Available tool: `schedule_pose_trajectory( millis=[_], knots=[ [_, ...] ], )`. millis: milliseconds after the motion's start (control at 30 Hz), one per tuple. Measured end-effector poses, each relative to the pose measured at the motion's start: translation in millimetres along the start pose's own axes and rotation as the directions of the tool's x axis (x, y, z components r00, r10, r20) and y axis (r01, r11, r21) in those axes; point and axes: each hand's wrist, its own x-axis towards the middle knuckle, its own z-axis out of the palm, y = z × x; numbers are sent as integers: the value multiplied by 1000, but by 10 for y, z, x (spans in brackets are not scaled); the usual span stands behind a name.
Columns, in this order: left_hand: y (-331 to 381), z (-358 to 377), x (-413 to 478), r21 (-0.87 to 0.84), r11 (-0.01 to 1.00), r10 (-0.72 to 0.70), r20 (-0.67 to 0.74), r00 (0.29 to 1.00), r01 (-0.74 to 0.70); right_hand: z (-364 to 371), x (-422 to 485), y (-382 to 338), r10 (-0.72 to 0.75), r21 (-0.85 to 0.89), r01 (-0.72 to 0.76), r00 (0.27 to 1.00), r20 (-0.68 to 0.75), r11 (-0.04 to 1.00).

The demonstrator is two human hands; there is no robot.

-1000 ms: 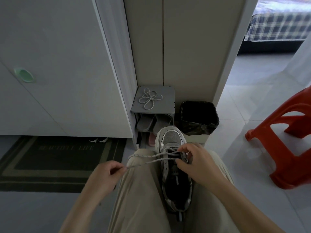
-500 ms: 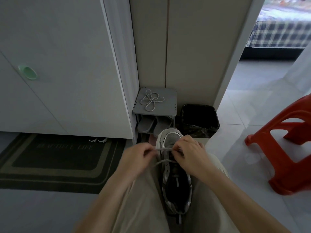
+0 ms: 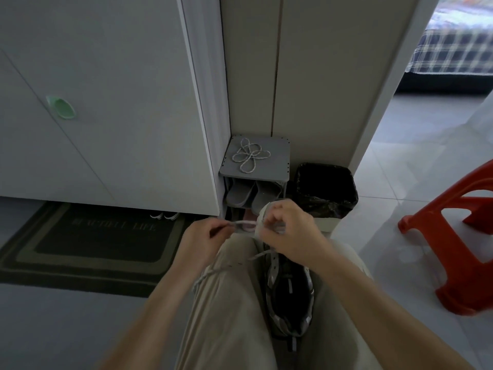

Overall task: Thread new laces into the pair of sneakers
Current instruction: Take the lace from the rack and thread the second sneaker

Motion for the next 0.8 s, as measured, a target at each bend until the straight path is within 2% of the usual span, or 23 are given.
schedule_pose_trajectory(
  millis=[167, 333, 433, 500, 600, 800],
  knots=[
    [148, -12, 36, -216, 976, -21, -43, 999, 11, -233, 211, -355, -30, 242, 61, 991, -130, 968],
    [144, -20, 30, -288, 957, -35, -7, 999, 31, -388, 279, -423, 41, 391, 25, 986, -160, 920],
    [47, 16, 31, -241, 968, -60, 34, 998, 66, -503, 262, -437, 139, 599, 15, 968, -210, 800],
    [-28, 42, 10, -192, 977, -86, 52, 995, 94, -573, 289, -412, 151, 663, 38, 962, -226, 748],
    [-92, 49, -21, -56, 994, -85, 68, 994, 89, -606, 344, -402, 136, 632, 54, 959, -248, 773],
    [-127, 23, -17, 155, 985, -89, 119, 989, 70, -627, 415, -455, 100, 664, 124, 952, -289, 737]
  ],
)
